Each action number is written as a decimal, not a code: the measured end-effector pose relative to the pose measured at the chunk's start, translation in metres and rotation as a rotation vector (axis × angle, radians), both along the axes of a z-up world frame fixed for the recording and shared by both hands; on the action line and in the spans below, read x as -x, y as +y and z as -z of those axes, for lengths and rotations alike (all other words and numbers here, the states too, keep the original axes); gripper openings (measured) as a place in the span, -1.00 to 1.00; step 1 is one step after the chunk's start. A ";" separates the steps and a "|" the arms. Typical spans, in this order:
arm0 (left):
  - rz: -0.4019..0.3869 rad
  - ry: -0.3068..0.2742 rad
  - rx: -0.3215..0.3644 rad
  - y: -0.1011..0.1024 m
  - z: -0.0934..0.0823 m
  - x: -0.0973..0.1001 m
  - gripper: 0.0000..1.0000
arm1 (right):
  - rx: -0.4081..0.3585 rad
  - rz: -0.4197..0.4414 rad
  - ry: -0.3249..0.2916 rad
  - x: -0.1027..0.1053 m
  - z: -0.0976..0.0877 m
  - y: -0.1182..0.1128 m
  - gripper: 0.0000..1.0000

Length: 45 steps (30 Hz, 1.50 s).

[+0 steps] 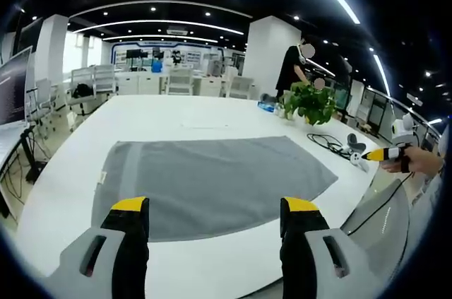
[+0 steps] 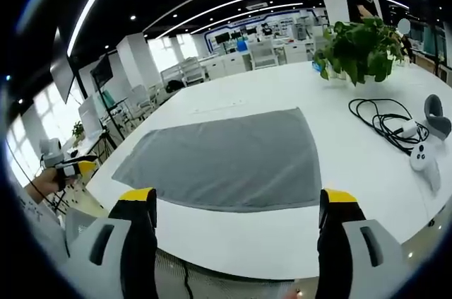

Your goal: Fold the towel on the table until its edges align and the towel forms a compact rectangular stack.

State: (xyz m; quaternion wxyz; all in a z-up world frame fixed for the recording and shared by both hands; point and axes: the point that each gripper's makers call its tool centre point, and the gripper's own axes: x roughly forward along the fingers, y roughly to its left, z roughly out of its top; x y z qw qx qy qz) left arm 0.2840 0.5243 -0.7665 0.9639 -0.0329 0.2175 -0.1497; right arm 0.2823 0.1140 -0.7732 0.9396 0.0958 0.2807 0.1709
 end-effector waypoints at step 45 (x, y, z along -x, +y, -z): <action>0.064 0.008 -0.008 -0.047 -0.003 -0.002 0.56 | -0.003 0.041 -0.014 -0.009 -0.002 -0.042 0.88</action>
